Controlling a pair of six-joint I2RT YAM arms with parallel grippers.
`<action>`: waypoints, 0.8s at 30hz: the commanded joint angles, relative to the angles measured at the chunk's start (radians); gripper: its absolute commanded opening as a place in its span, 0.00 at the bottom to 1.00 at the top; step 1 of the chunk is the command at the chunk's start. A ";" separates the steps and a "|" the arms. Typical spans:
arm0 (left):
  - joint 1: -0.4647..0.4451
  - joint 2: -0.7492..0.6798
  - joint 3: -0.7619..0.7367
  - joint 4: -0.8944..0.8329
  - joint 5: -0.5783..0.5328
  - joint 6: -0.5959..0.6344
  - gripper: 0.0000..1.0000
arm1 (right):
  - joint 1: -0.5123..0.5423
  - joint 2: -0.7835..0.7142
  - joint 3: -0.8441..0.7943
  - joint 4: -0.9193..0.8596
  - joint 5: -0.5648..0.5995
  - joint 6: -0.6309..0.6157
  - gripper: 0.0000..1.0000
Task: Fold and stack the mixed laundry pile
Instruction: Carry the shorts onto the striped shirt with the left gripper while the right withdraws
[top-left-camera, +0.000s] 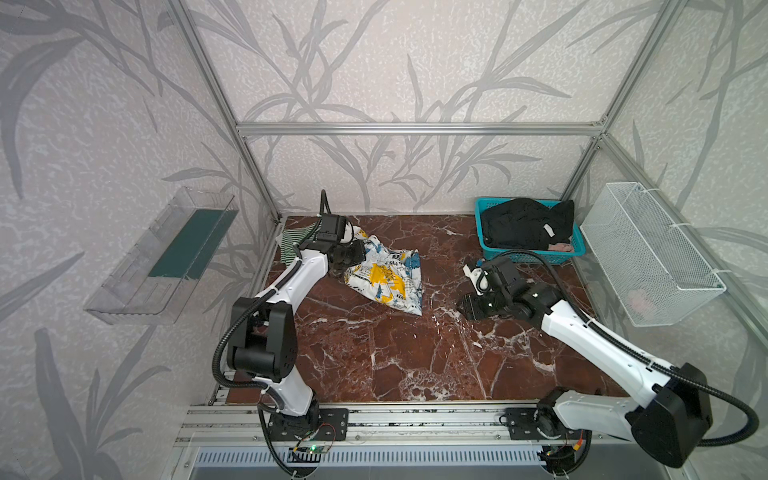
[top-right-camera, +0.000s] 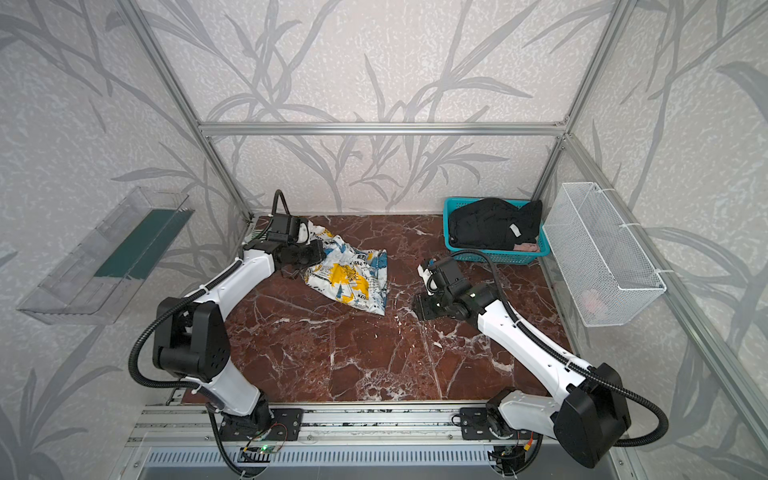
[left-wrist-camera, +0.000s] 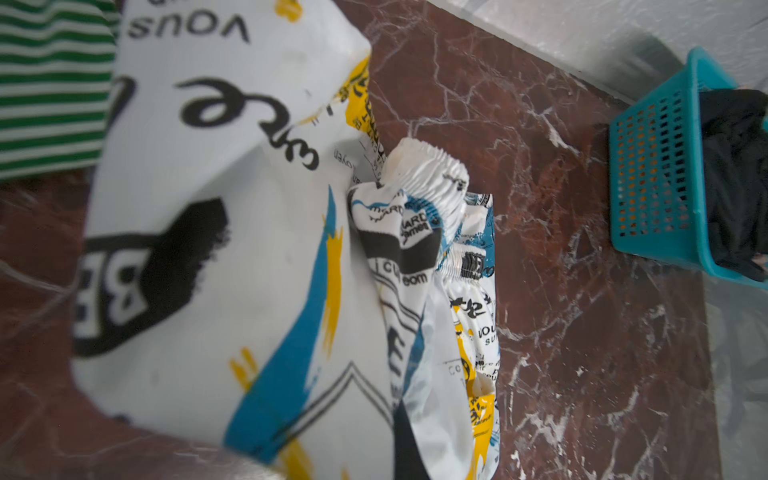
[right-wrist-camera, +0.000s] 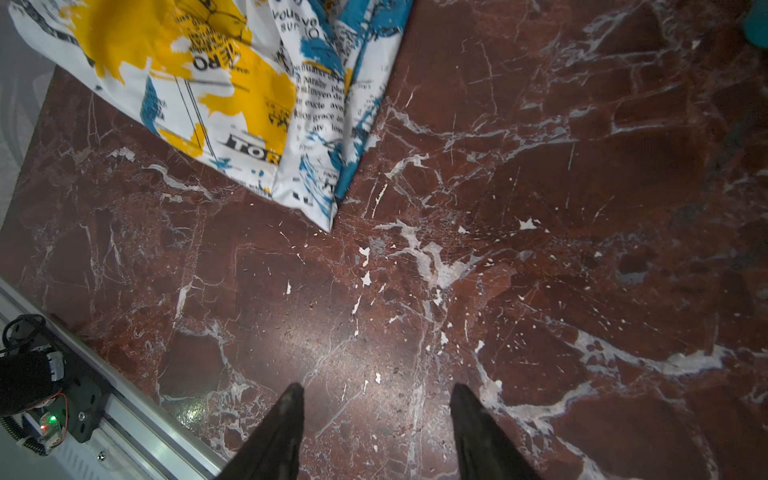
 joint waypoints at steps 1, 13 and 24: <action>0.048 0.072 0.159 -0.153 -0.097 0.098 0.00 | -0.008 -0.040 -0.026 -0.014 0.011 0.006 0.57; 0.205 0.434 0.880 -0.507 -0.161 0.297 0.00 | -0.010 -0.096 -0.073 0.007 -0.021 0.012 0.58; 0.212 0.646 1.255 -0.620 0.061 0.411 0.00 | -0.010 -0.121 -0.099 0.060 -0.061 0.005 0.58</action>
